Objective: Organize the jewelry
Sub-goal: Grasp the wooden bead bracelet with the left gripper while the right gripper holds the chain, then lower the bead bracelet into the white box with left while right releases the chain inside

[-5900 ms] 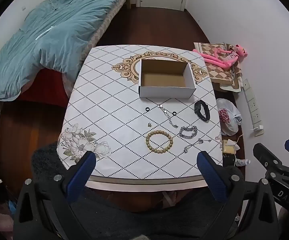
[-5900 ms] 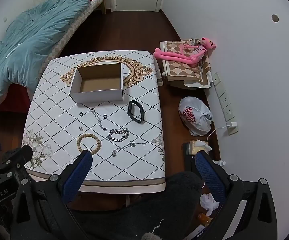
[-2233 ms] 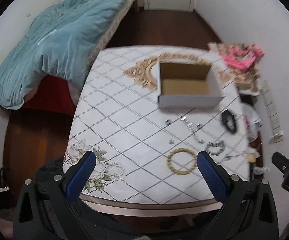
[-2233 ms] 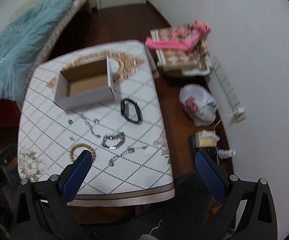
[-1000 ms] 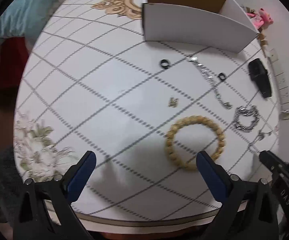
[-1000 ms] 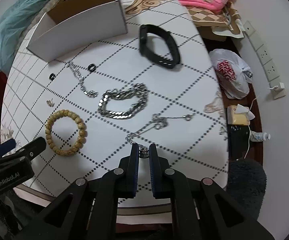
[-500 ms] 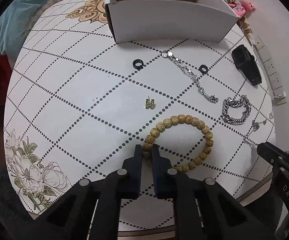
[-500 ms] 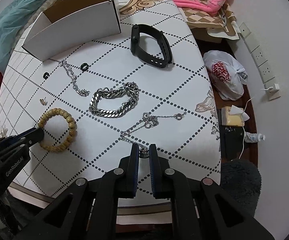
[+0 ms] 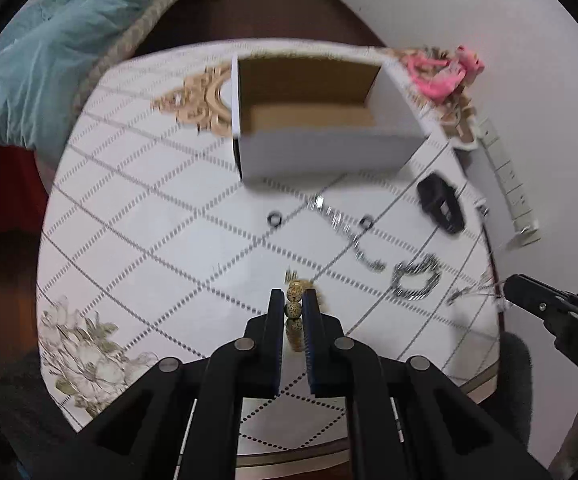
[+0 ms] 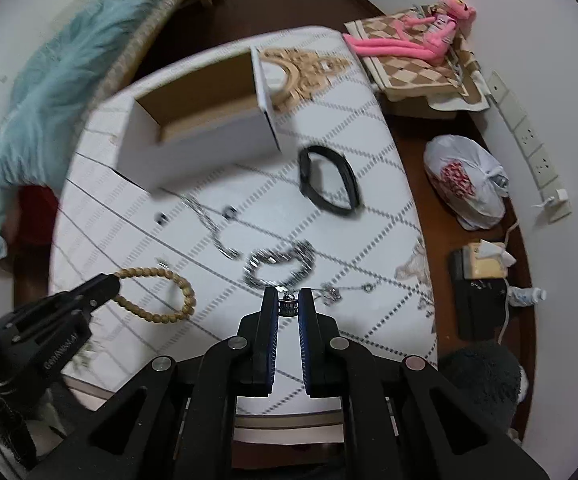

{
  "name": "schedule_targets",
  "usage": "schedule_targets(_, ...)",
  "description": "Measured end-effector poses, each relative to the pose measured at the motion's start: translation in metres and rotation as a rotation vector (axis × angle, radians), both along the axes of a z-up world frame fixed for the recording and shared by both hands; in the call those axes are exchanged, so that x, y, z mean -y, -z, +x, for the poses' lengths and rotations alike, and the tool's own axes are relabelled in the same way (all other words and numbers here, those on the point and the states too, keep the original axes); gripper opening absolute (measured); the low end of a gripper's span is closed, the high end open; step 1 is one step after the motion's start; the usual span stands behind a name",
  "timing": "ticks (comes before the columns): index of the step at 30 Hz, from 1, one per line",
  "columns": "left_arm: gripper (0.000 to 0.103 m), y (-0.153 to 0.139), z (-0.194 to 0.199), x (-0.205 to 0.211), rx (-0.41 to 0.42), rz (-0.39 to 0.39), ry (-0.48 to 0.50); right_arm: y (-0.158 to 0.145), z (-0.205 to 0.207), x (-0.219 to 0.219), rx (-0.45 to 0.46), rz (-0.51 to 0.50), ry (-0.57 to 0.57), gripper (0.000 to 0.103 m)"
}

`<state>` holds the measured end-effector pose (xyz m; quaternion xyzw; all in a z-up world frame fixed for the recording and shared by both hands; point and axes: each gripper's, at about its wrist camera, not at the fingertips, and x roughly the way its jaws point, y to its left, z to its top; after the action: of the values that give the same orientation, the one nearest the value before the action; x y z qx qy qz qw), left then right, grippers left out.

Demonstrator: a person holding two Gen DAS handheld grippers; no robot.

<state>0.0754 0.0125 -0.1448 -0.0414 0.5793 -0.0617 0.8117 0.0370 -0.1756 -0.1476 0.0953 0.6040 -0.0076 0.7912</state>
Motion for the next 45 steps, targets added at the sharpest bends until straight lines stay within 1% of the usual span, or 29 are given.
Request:
schedule_targets(3,0.006,-0.022,0.007,0.002,0.042,-0.015,0.008,-0.024,0.014,0.0,0.036,0.05,-0.014,0.01)
schedule_targets(4,0.006,-0.025,0.013,0.001,0.053,-0.018,0.008,-0.03,0.018,0.0,0.047,0.065,-0.018,0.01)
schedule_targets(10,0.006,-0.069,0.053,-0.006,0.14,-0.061,0.007,-0.071,0.06,-0.009,0.125,0.128,-0.076,0.01)
schedule_targets(14,0.006,-0.088,0.086,-0.011,0.183,-0.077,0.011,-0.1,0.093,-0.017,0.192,0.129,-0.113,0.01)
schedule_targets(16,0.006,-0.092,0.102,-0.012,0.194,-0.076,0.013,-0.11,0.111,-0.021,0.218,0.114,-0.127,0.01)
schedule_targets(19,0.006,-0.09,0.127,-0.013,0.19,-0.084,0.016,-0.113,0.138,-0.024,0.229,0.09,-0.138,0.01)
schedule_targets(21,0.006,-0.084,0.141,-0.014,0.178,-0.088,0.016,-0.107,0.155,-0.025,0.217,0.077,-0.14,0.01)
schedule_targets(26,0.006,-0.059,0.173,-0.017,0.117,-0.109,0.004,-0.073,0.193,-0.022,0.144,0.062,-0.12,0.01)
schedule_targets(32,0.006,-0.023,0.198,-0.016,0.029,-0.138,-0.005,-0.022,0.22,-0.019,0.048,0.043,-0.116,0.01)
schedule_targets(35,0.007,-0.008,0.207,-0.015,-0.021,-0.157,-0.011,0.001,0.228,-0.02,0.005,0.042,-0.12,0.01)
schedule_targets(37,0.007,-0.003,0.213,-0.015,-0.053,-0.172,-0.022,0.012,0.233,-0.022,-0.018,0.047,-0.126,0.01)
schedule_targets(41,0.008,-0.007,0.223,-0.017,-0.064,-0.152,-0.053,0.025,0.245,-0.024,-0.059,0.08,-0.143,0.01)
schedule_targets(43,0.012,-0.012,0.227,-0.02,-0.055,-0.104,-0.066,0.03,0.249,-0.025,-0.078,0.087,-0.146,0.011)
schedule_targets(44,0.015,-0.015,0.229,-0.022,-0.05,-0.079,-0.073,0.031,0.251,-0.025,-0.087,0.09,-0.145,0.011)
schedule_targets(45,0.023,-0.017,0.229,-0.023,-0.04,-0.057,-0.077,0.033,0.252,-0.024,-0.097,0.088,-0.143,0.012)
